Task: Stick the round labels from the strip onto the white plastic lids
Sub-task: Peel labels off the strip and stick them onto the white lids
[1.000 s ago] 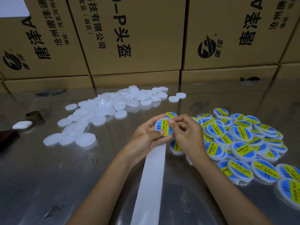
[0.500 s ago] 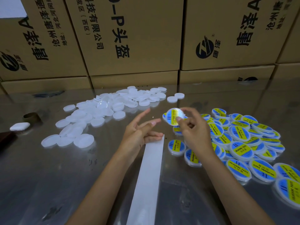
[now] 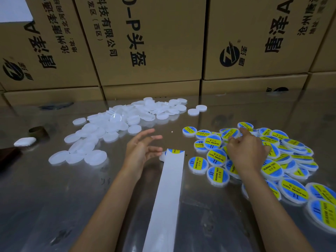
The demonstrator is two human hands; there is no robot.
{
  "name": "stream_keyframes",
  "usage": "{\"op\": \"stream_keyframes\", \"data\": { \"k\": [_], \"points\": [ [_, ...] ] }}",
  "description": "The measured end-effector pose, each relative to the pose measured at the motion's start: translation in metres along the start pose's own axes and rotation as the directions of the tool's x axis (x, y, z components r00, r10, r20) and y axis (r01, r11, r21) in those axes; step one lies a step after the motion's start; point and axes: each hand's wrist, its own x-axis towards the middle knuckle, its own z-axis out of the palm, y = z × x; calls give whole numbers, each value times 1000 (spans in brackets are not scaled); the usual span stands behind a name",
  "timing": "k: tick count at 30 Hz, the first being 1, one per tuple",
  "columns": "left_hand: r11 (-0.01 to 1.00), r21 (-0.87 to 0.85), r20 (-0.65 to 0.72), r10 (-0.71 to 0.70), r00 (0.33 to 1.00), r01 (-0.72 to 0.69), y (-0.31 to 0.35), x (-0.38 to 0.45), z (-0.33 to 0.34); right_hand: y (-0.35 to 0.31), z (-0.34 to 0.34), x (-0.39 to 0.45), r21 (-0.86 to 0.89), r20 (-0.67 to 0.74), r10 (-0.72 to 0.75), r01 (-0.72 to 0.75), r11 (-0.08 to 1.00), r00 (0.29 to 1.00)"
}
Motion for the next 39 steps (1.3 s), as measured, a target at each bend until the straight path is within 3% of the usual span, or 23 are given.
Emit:
{"op": "stream_keyframes", "data": {
  "k": [6,10,12,13,15,20,23,26,28,32,34,36,38,39],
  "points": [
    [997,76,-120,22,993,-13,-5,5,-6,-8,-2,-4,69,-22,-28,30,997,999],
    [934,351,-288,166,943,-57,-8,14,-17,-24,2,-18,192,-9,-165,164,968,986],
    [766,642,-350,307,885,-12,-6,18,-28,-32,7,-29,220,32,-261,248,944,965],
    [616,785,-369,377,849,68,-5,18,-35,-36,10,-34,224,59,-306,287,932,950],
    [346,907,-377,415,828,240,-3,17,-47,-42,15,-42,228,92,-385,357,906,918],
    [119,913,-404,139,904,389,-5,11,-55,-45,22,-50,229,101,-457,426,875,884],
    [63,942,-337,164,927,331,-7,11,-52,-45,24,-51,226,111,-457,425,876,883],
    [79,969,-248,228,942,236,-6,12,-53,-45,25,-50,252,119,-444,405,879,888],
    [141,970,-231,264,936,199,-5,12,-50,-45,26,-51,258,123,-440,399,880,890],
    [330,944,-174,431,886,24,-7,14,-42,-46,28,-53,280,124,-445,399,873,887],
    [496,859,-162,497,852,-126,-5,15,-37,-48,29,-55,297,111,-463,415,860,879],
    [719,674,-224,417,881,-169,-2,13,-27,-50,32,-58,271,119,-485,442,855,866],
    [953,293,-249,154,956,-77,5,12,-15,-50,36,-62,184,179,-496,467,865,849],
    [997,76,-195,22,981,-8,8,10,-10,-50,37,-64,138,220,-499,479,867,838]
  ]
}}
